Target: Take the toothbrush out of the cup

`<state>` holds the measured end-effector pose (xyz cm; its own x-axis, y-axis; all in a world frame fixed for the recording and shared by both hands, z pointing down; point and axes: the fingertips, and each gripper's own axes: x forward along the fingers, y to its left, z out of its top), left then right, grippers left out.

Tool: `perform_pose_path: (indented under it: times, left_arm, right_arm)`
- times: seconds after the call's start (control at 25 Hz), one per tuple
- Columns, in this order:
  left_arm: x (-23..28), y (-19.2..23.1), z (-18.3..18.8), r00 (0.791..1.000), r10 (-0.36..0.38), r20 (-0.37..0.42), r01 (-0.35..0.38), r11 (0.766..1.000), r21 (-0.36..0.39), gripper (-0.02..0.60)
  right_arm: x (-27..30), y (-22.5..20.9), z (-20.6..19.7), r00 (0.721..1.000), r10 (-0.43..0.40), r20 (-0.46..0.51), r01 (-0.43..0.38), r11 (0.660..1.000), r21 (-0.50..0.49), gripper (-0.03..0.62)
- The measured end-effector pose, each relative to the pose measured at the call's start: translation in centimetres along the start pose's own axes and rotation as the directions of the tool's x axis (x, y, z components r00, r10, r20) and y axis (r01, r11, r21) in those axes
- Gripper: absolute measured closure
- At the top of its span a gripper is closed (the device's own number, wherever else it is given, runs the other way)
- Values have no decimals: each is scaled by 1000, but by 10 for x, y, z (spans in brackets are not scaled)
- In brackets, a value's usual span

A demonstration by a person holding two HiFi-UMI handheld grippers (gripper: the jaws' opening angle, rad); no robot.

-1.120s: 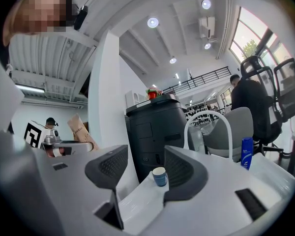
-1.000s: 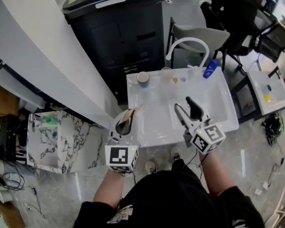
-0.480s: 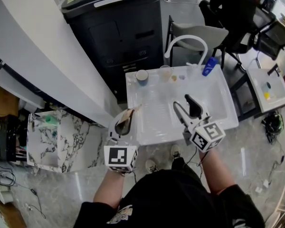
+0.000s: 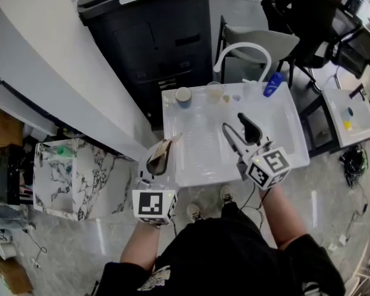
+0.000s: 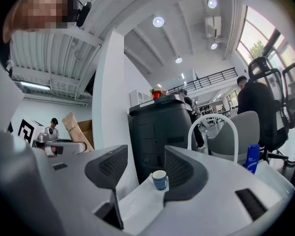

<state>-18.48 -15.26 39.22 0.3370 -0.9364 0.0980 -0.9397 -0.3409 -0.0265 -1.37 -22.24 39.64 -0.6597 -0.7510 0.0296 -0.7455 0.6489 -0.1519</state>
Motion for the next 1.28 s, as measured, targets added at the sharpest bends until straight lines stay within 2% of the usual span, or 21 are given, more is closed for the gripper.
perform_pose_path:
  times: [0.56, 1.28]
  left_arm:
    - [4, -10, -4, 998, 55, -14, -56, 998, -11, 537]
    - [16, -30, -14, 985, 163, -49, -165, 986, -21, 537]
  right_arm:
    - [42, -40, -4, 997, 67, -45, -69, 996, -50, 361]
    - [97, -96, -56, 967, 183, -179, -198, 978, -66, 353]
